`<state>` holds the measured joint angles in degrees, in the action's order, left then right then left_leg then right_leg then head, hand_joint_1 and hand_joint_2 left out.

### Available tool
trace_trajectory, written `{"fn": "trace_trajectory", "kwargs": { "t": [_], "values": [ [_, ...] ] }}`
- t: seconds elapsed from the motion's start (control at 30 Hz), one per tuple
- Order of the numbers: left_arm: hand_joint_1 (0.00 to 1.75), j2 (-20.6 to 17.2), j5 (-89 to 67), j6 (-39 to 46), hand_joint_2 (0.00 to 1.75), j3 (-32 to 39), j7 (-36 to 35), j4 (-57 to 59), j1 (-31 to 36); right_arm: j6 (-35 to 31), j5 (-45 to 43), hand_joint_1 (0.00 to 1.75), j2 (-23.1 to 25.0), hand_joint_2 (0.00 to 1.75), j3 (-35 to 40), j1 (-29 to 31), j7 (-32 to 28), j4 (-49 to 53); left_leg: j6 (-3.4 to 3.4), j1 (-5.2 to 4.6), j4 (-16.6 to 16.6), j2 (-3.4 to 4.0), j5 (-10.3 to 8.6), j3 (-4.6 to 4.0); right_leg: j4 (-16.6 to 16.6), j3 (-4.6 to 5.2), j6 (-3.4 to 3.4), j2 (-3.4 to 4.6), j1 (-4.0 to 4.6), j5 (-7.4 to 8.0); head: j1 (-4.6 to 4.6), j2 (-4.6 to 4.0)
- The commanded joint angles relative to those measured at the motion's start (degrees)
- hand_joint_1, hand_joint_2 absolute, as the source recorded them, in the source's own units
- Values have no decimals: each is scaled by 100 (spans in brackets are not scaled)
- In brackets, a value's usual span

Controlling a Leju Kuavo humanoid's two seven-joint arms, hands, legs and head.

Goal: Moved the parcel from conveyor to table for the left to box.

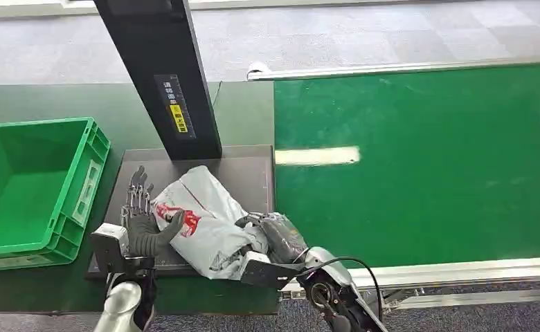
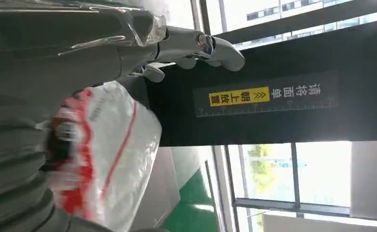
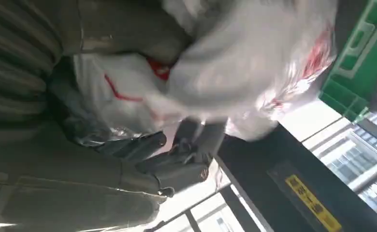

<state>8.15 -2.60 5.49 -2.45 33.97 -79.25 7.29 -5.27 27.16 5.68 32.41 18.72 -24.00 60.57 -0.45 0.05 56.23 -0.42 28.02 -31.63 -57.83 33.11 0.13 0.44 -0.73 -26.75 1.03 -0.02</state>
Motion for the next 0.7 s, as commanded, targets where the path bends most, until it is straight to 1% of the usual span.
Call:
{"fn": "trace_trajectory", "kwargs": {
  "t": [0.03,0.17,0.3,0.4,0.5,0.53,0.6,0.63,0.7],
  "values": [
    [0,-108,0,-5,175,64,-24,323,44,119,-232,0,-6,175,16,283,-74,-846,-1,0,-6,8,1,11,7,-9,-2,3,0,2,2,0],
    [0,-108,0,-5,175,64,-24,323,44,119,-232,0,-6,175,16,283,-74,-846,-5,2,-10,7,-2,13,12,-12,-5,0,3,4,0,0],
    [0,-131,-111,-4,175,15,23,355,58,289,-882,0,-167,175,-452,173,-276,-544,-4,1,-9,0,-3,11,11,-11,-4,-7,2,3,2,0],
    [0,-129,-252,-61,175,-70,21,360,129,349,-1215,0,-377,175,-852,79,-380,-64,-2,-1,-5,-11,-3,6,8,-9,-1,-17,0,0,2,0],
    [0,-174,-499,-163,175,-204,30,255,159,303,-1662,0,-570,175,-1592,-285,-537,945,0,0,-3,-21,-5,2,10,-9,0,-29,1,0,0,0],
    [0,-198,-609,-206,175,-260,30,192,158,388,-1817,0,-640,175,-1808,-430,-551,1286,0,-1,3,-26,-4,-5,4,-3,0,-32,-1,-4,0,0],
    [0,-353,-1093,-461,175,-553,-43,59,193,552,-1926,0,-686,175,-2260,-692,-511,1833,-1,-1,5,-30,-3,-5,4,-4,0,-37,-1,-5,2,0],
    [0,-627,-1738,-1115,175,-1055,-394,62,305,604,-1943,0,-681,175,-2521,-805,-527,2039,-1,0,8,-37,-2,-5,5,-8,-1,-45,0,-8,0,0],
    [0,-764,-2778,-1303,175,-1622,-746,457,623,766,-1880,0,-668,175,-2783,-854,-503,2160,-1,-4,8,-32,-4,-10,1,2,-1,-34,-4,-4,2,0]
  ]
}}
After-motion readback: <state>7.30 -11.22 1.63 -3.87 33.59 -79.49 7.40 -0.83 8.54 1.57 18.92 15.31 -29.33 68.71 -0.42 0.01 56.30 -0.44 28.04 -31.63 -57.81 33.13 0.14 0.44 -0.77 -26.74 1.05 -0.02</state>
